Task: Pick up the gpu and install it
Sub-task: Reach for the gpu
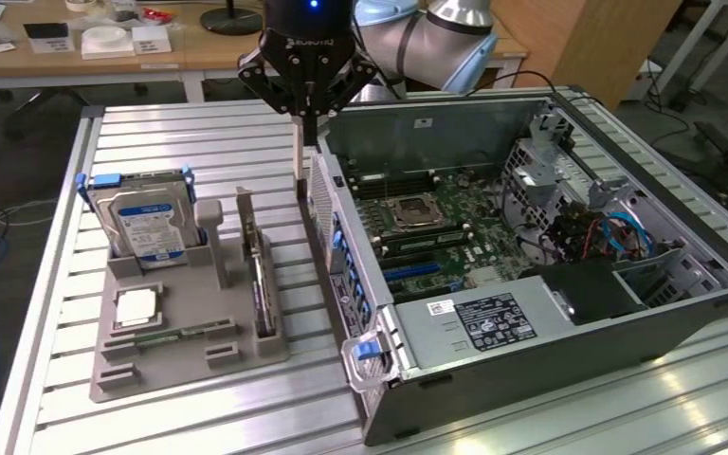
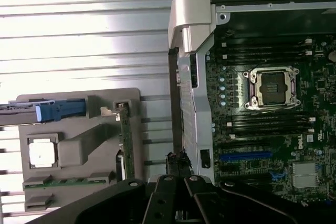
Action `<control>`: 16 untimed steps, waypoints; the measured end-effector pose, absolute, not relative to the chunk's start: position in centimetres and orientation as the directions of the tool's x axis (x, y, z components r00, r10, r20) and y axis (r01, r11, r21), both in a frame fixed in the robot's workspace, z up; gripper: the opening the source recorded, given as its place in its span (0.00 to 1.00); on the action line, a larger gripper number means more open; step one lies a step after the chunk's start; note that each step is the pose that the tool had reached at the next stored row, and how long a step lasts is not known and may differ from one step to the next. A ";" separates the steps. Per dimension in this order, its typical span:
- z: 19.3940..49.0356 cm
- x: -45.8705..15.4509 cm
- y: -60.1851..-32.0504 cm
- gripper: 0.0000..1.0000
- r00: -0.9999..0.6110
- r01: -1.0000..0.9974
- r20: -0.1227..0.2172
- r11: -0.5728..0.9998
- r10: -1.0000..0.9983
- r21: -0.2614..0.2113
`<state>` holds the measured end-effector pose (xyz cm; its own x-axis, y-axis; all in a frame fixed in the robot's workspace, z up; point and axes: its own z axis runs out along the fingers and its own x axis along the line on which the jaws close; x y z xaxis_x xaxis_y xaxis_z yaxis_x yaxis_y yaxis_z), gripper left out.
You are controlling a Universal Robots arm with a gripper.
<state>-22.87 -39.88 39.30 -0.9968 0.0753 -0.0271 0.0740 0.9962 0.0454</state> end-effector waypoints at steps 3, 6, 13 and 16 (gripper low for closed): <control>39.3 -23.3 -39.9 0.11 -0.997 0.074 -0.027 0.996 0.075 0.045; 39.3 -23.9 -39.9 0.11 -0.997 0.074 -0.027 0.996 0.075 0.045; 39.2 -25.4 -39.9 0.11 -0.997 0.074 -0.027 0.996 0.075 0.045; 39.2 -25.8 -39.9 0.11 -0.997 0.074 -0.027 0.996 0.075 0.045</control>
<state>-25.83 -39.89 39.20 -0.9968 0.0753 -0.0274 0.0740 0.9962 0.0454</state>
